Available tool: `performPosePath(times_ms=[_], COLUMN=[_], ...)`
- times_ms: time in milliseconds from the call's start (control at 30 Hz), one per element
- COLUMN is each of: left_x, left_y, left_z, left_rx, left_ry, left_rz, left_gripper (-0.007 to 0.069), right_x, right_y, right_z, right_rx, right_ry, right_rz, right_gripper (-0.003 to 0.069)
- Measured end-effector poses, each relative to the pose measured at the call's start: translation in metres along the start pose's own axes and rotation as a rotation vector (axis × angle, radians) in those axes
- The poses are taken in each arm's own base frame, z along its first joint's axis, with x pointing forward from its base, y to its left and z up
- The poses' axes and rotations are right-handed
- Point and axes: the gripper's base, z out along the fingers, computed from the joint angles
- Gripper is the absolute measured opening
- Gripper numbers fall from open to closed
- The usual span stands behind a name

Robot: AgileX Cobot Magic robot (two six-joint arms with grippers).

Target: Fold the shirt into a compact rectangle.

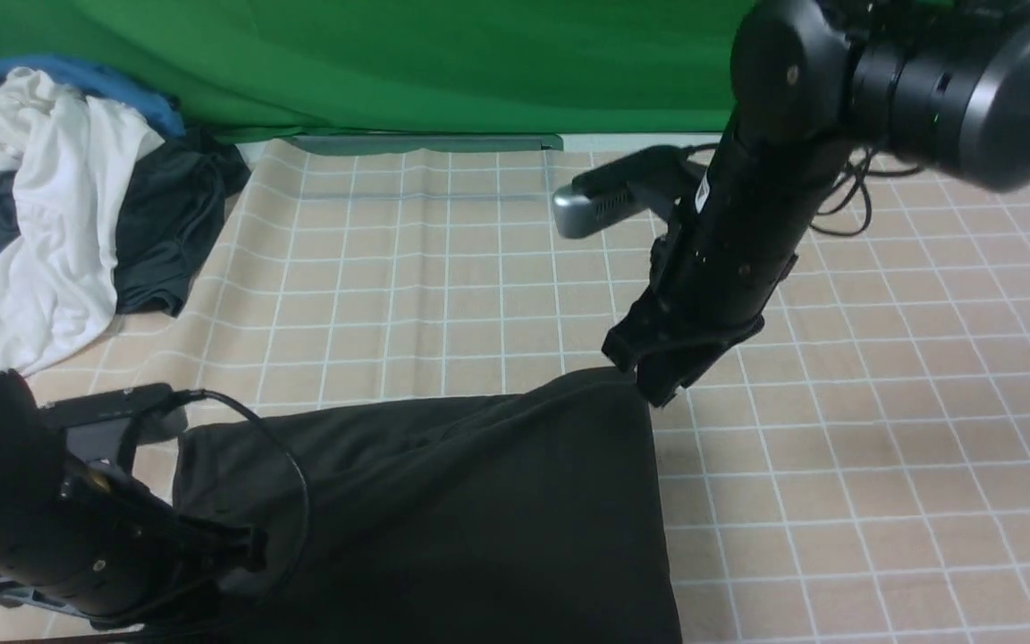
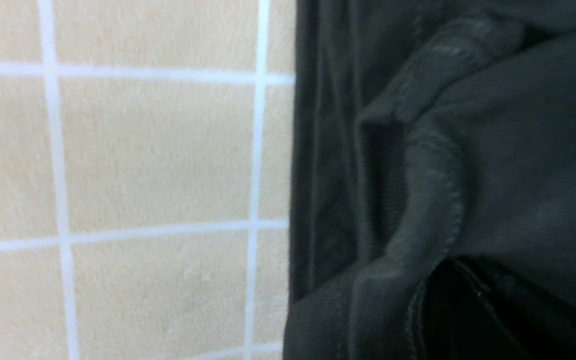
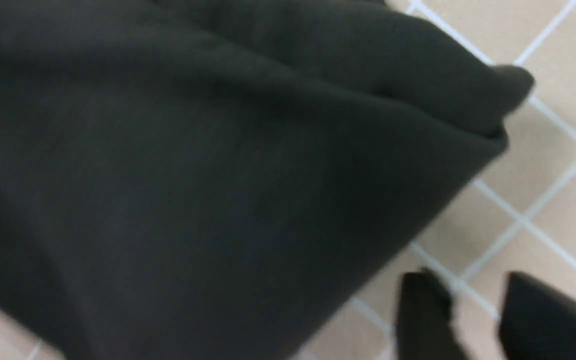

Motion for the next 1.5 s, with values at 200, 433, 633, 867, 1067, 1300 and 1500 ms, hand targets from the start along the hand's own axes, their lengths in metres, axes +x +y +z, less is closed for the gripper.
performPosePath(times_ms=[200,433,633,867,1067,1300,1500], left_x=[-0.003,0.015,0.024,0.025,0.026,0.025,0.026], left_y=[-0.009,-0.012,-0.012,-0.013,-0.014,-0.017,-0.017], left_z=[-0.046,-0.089,-0.103,-0.103,-0.104,-0.104,-0.104], left_rx=[0.045,0.086,0.1,0.106,0.122,0.157,0.161], left_ry=[-0.144,-0.298,-0.359,-0.354,-0.352,-0.355,-0.352], left_rz=[0.053,0.086,0.097,0.094,0.085,0.064,0.087], left_gripper=[0.0019,0.0019,0.0019,0.0019,0.0019,0.0019,0.0019], right_x=[-0.007,-0.01,-0.013,-0.02,-0.01,-0.003,0.005], right_y=[-0.005,-0.008,-0.008,-0.039,-0.085,-0.103,-0.093], right_z=[0.026,0.071,0.068,0.025,0.011,0.004,-0.055], right_rx=[0.001,-0.048,-0.082,-0.045,0.008,0.054,0.123], right_ry=[-0.067,-0.017,-0.036,-0.147,-0.166,-0.139,-0.139], right_rz=[0.058,0.118,0.096,0.14,0.237,0.219,0.137], right_gripper=[0.0662,0.0563,0.015,0.0162,0.0163,0.044,0.0182])
